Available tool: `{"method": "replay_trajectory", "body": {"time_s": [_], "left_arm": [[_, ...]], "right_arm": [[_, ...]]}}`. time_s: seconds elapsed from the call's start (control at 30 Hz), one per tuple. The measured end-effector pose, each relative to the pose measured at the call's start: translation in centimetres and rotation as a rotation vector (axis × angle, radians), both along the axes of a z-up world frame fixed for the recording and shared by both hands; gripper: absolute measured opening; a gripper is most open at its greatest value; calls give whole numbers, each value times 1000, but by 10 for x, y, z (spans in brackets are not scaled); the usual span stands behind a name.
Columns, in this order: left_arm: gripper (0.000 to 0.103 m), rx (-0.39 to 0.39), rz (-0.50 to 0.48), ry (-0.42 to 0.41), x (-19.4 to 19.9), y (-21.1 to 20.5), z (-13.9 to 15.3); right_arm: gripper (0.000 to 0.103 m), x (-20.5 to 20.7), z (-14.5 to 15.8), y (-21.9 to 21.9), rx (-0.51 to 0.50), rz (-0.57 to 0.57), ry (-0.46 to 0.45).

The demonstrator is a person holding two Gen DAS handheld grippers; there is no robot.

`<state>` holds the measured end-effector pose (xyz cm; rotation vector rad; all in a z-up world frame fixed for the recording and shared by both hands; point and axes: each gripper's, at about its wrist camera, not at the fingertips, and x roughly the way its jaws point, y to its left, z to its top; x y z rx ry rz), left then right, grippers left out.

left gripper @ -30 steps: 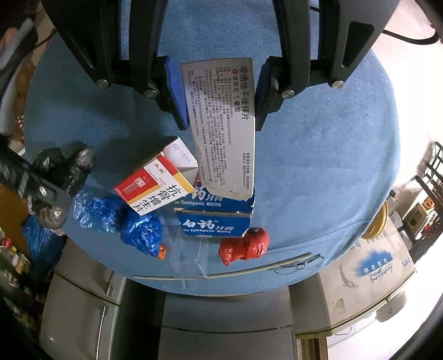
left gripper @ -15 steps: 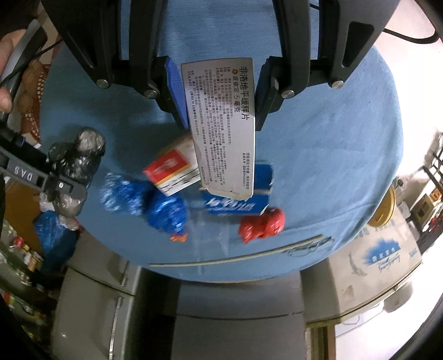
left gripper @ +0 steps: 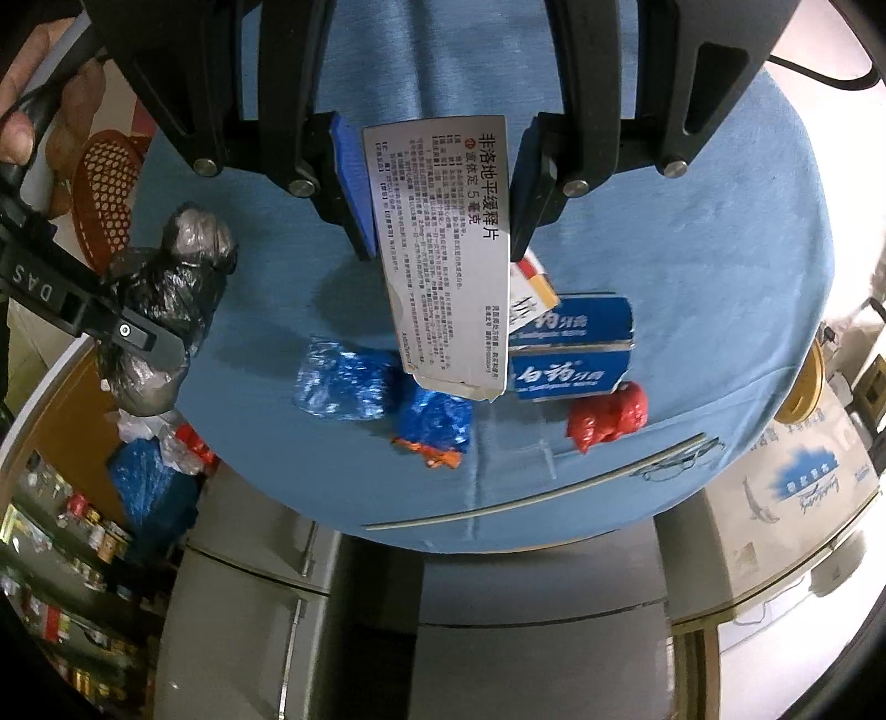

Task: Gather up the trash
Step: 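Carry the medicine box and black bag toward the red basket with both tools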

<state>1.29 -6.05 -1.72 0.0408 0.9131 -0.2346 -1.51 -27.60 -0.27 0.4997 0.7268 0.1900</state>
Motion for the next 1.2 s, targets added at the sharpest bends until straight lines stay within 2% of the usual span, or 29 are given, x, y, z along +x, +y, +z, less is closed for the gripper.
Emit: {"method": "replay_trajectory", "body": {"time_s": [0.57,0.77,1.2], "left_arm": [[47,28,-103,-10,4,-51,2],[47,36,-152,-12,3,-73,2],[47,38,-337,-31,-8,-156,9]], "right_arm": [[34,-32,8,-55,-3,-118,-9],[34,-50,10,-89,-17,-195,-3],[34,-96,-1,-174,-36,-394,39]]}}
